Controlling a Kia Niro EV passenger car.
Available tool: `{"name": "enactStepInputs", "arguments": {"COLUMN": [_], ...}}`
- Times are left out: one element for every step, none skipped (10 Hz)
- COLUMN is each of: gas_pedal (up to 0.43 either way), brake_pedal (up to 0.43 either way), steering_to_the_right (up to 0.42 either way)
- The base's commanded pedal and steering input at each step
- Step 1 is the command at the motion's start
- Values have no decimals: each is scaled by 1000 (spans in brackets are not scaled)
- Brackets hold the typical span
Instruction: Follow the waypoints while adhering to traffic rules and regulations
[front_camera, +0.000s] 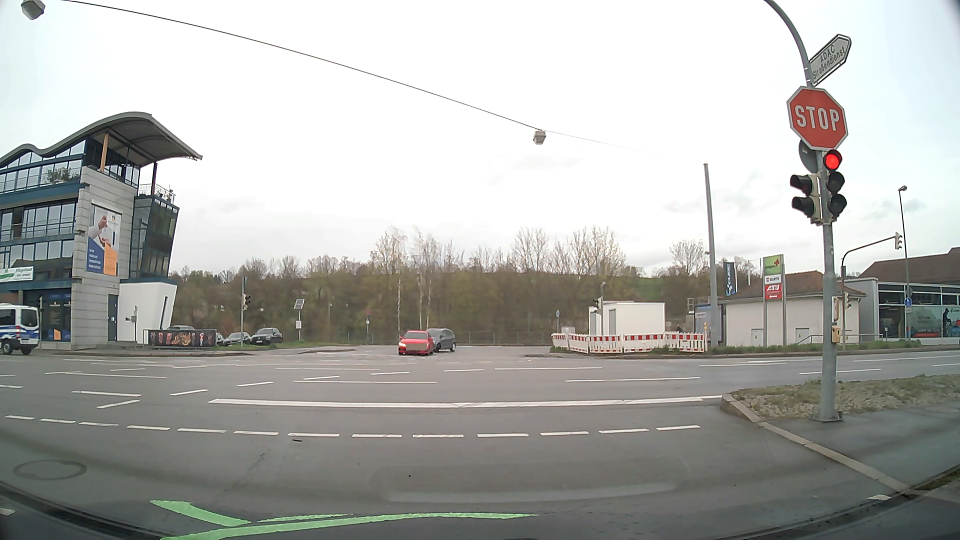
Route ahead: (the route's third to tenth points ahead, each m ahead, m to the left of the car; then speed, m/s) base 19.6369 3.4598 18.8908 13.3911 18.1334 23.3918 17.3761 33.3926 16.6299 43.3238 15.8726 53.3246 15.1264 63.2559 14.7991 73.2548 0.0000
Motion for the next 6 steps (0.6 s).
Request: {"name": "enactStepInputs", "arguments": {"gas_pedal": [0, 0, 0, 0, 0, 0], "brake_pedal": [409, 409, 409, 409, 409, 409], "steering_to_the_right": [-73, -73, -73, -73, -73, -73]}}
